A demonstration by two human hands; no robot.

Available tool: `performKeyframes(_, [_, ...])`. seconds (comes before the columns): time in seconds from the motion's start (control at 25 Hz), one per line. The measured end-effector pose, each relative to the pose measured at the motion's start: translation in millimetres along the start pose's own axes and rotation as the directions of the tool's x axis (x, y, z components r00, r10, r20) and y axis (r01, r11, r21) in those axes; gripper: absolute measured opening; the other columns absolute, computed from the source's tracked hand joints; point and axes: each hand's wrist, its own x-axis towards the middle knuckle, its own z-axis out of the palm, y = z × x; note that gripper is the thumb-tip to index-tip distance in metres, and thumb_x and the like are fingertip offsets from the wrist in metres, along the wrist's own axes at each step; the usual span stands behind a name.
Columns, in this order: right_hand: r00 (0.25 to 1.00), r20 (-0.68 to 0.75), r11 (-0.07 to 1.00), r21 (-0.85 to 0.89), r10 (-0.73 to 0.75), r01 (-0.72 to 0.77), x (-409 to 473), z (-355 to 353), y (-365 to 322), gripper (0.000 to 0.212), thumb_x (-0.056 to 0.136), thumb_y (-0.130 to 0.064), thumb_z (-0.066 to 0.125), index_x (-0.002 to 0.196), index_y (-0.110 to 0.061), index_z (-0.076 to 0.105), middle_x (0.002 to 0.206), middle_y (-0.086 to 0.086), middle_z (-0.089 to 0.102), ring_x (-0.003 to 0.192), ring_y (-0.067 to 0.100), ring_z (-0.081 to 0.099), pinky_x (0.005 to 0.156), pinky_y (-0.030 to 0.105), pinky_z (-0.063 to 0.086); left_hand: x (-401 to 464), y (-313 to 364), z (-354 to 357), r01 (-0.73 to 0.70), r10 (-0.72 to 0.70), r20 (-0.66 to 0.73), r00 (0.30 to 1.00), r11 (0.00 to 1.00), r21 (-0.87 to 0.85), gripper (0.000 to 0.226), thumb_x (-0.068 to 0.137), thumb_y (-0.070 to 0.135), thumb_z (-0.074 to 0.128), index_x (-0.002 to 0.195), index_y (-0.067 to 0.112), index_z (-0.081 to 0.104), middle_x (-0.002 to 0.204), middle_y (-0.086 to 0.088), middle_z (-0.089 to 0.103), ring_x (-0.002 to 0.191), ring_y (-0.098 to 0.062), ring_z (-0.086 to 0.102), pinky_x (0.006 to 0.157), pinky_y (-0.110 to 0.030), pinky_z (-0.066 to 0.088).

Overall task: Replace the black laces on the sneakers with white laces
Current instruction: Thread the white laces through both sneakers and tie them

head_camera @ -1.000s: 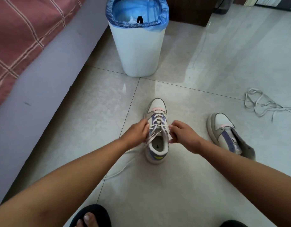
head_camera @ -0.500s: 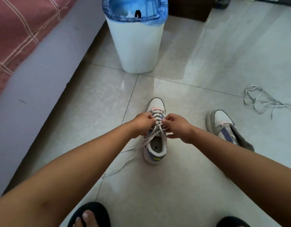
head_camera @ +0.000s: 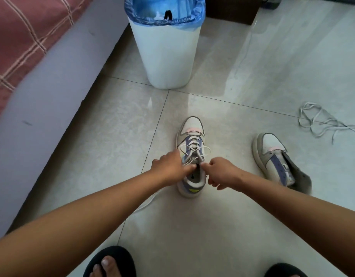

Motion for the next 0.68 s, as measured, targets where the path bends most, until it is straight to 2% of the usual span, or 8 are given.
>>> performKeyframes(0.08, [0.999, 0.041, 1.0, 0.028, -0.004, 0.003, -8, 9, -1, 0.04, 0.1, -0.033, 0.038, 0.078, -0.004, 0.055, 0.066, 0.011, 0.059, 0.055, 0.021, 0.053, 0.048, 0.023, 0.046, -4, 2, 6, -0.031, 0.026, 0.018, 0.999, 0.921, 0.388, 0.04, 0.096, 0.045, 0.041, 0.12, 0.015, 0.049, 0.122, -0.007, 0.055, 0.114, -0.027, 0.05, 0.094, -0.039, 0.034])
performKeyframes(0.16, [0.999, -0.021, 0.995, 0.082, -0.048, 0.05, -12, 12, -2, 0.038, 0.1, -0.029, 0.038, 0.077, -0.006, 0.057, 0.061, 0.008, 0.054, 0.049, 0.019, 0.045, 0.042, 0.021, 0.036, -11, 7, -1, -0.036, 0.046, -0.008, 0.999, 0.87, 0.492, 0.03, 0.1, 0.032, 0.035, 0.117, 0.015, 0.053, 0.122, -0.007, 0.056, 0.114, -0.026, 0.051, 0.094, -0.038, 0.031])
performKeyframes(0.28, [0.999, 0.052, 0.892, 0.452, 0.002, -0.025, -16, 8, -7, 0.037, 0.1, -0.03, 0.039, 0.079, -0.007, 0.057, 0.058, 0.007, 0.047, 0.047, 0.016, 0.037, 0.044, 0.021, 0.027, -40, 23, -18, -0.144, 0.219, -0.118, 0.969, 0.881, 0.451, 0.028, 0.1, 0.029, 0.031, 0.111, 0.014, 0.052, 0.114, -0.006, 0.059, 0.107, -0.027, 0.055, 0.087, -0.035, 0.034])
performKeyframes(0.4, [0.964, 0.265, 0.759, 0.62, 0.033, -0.196, -20, 6, -18, 0.034, 0.098, -0.031, 0.044, 0.074, -0.012, 0.057, 0.066, 0.004, 0.053, 0.058, 0.015, 0.046, 0.056, 0.025, 0.037, -84, 34, -23, -0.391, 0.341, 0.198, 0.919, 0.855, 0.341, 0.031, 0.101, 0.029, 0.03, 0.1, 0.01, 0.054, 0.107, -0.015, 0.059, 0.094, -0.031, 0.056, 0.075, -0.034, 0.041])
performKeyframes(0.48, [0.966, 0.257, 0.701, 0.683, 0.032, -0.205, -22, 3, -21, 0.03, 0.097, -0.025, 0.047, 0.07, -0.013, 0.056, 0.069, 0.004, 0.057, 0.063, 0.015, 0.051, 0.063, 0.026, 0.042, -91, 29, -25, -0.342, 0.239, 0.352, 0.905, 0.901, 0.266, 0.028, 0.099, 0.029, 0.033, 0.087, 0.01, 0.049, 0.102, -0.018, 0.057, 0.085, -0.029, 0.052, 0.071, -0.031, 0.039])
performKeyframes(0.52, [0.969, 0.246, 0.662, 0.723, 0.02, -0.197, -25, 0, -22, 0.031, 0.096, -0.024, 0.045, 0.068, -0.014, 0.054, 0.067, 0.004, 0.057, 0.063, 0.016, 0.051, 0.064, 0.026, 0.043, -84, 24, -28, -0.258, 0.168, 0.326, 0.93, 0.931, 0.258, 0.025, 0.098, 0.029, 0.034, 0.088, 0.011, 0.048, 0.106, -0.018, 0.056, 0.088, -0.029, 0.052, 0.072, -0.03, 0.038])
performKeyframes(0.6, [0.958, 0.286, 0.588, 0.781, -0.038, -0.21, -37, -4, -19, 0.034, 0.098, -0.024, 0.04, 0.066, -0.015, 0.049, 0.061, 0.004, 0.054, 0.055, 0.015, 0.049, 0.057, 0.024, 0.042, -62, 15, -32, -0.074, 0.046, 0.123, 0.991, 0.968, 0.24, 0.025, 0.097, 0.032, 0.038, 0.106, 0.009, 0.046, 0.119, -0.015, 0.049, 0.103, -0.031, 0.052, 0.078, -0.032, 0.038])
performKeyframes(0.68, [0.94, 0.334, 0.57, 0.787, -0.076, -0.233, -53, -5, -17, 0.033, 0.099, -0.026, 0.037, 0.07, -0.015, 0.047, 0.055, 0.002, 0.05, 0.046, 0.013, 0.043, 0.052, 0.024, 0.036, -43, 13, -18, -0.02, 0.031, -0.064, 0.997, 0.987, 0.162, 0.046, 0.093, 0.038, 0.047, 0.125, 0.008, 0.035, 0.127, -0.013, 0.04, 0.116, -0.032, 0.045, 0.089, -0.036, 0.037])
